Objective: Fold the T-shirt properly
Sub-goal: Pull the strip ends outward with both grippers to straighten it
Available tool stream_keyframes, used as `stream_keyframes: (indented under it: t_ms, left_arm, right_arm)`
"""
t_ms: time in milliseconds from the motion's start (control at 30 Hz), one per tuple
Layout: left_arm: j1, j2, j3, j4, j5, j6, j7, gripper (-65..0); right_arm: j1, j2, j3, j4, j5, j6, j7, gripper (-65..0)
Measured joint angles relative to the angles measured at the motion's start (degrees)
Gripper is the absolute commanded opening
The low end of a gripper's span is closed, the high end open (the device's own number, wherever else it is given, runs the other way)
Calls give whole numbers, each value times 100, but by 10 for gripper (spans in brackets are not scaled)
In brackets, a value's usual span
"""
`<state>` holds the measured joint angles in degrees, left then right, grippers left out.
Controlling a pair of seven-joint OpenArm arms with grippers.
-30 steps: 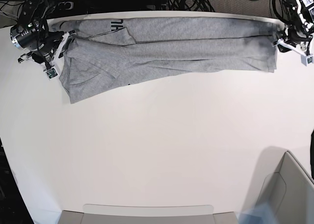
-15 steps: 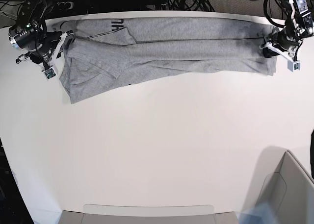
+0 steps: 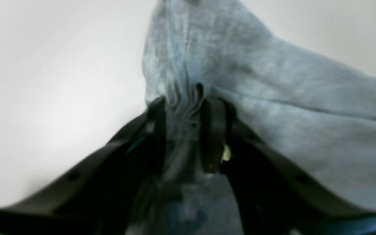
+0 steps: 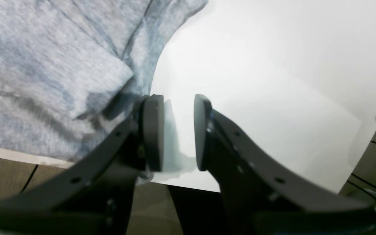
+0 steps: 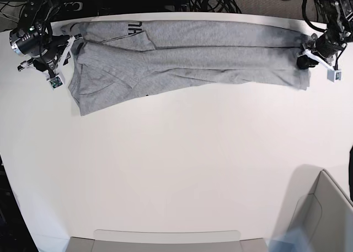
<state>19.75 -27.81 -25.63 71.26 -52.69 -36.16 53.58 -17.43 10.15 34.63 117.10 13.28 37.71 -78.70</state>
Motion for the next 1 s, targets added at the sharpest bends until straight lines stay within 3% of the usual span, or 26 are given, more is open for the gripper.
stream_keyframes:
  t_ms: [100, 200, 433, 567, 833, 1000]
  left_arm:
    - [-365, -35, -81, -754, -398, -562, 155, -558]
    - [-501, -26, -57, -988, -474, -614, 160, -650]
    - [-496, -105, -52, -975, -542, -612, 153, -650]
    - [-435, -219, -83, -420, -153, -415, 326, -650]
    - [-59, -20, -887, 772, 208, -372, 1193, -650]
    - [-90, 271, -1451, 1276, 212, -374, 1226, -650]
  right_arm:
    - [-4, -7, -15, 2, 7, 0, 9, -485]
    - [-15, -2, -4, 2, -11, 0, -2, -485]
    - [15, 0, -4, 2, 2, 0, 2, -485]
    - [15, 0, -4, 2, 0, 0, 0, -485]
    - [15, -7, -4, 2, 9, 0, 0, -485]
    - [96, -9, -4, 2, 13, 0, 2, -485]
